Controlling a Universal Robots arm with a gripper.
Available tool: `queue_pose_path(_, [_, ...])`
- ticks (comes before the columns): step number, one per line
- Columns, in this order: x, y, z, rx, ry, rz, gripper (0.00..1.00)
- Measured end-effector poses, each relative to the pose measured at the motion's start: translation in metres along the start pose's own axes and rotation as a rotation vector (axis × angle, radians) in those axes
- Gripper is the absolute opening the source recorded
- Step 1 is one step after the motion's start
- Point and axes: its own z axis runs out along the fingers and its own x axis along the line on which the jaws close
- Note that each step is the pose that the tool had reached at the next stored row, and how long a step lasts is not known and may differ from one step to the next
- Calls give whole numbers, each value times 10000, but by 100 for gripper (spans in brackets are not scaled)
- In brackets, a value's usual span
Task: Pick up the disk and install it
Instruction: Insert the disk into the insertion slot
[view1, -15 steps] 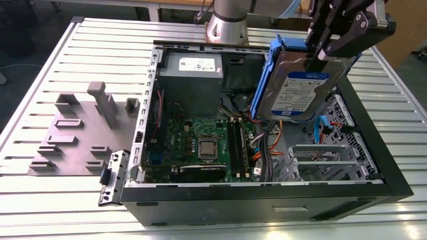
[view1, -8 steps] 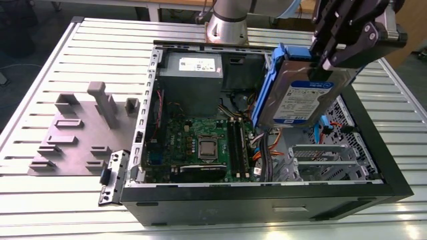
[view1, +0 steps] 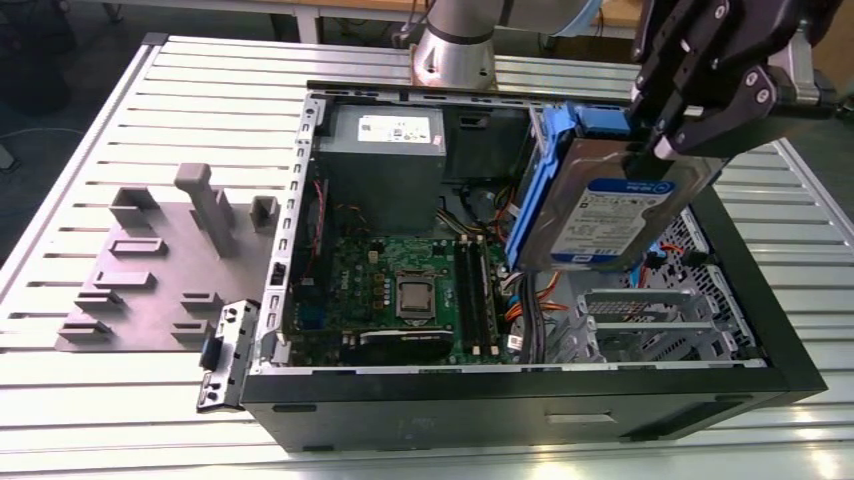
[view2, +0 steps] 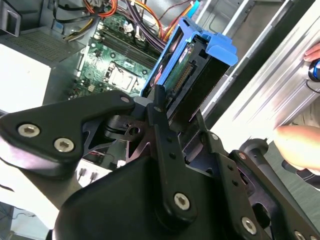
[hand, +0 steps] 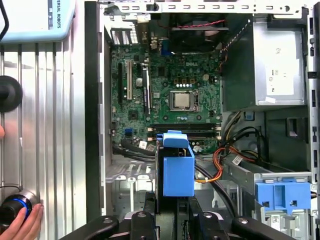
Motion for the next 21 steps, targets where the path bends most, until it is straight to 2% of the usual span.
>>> queue_pose_path(21, [276, -15, 1, 0, 1, -1, 35])
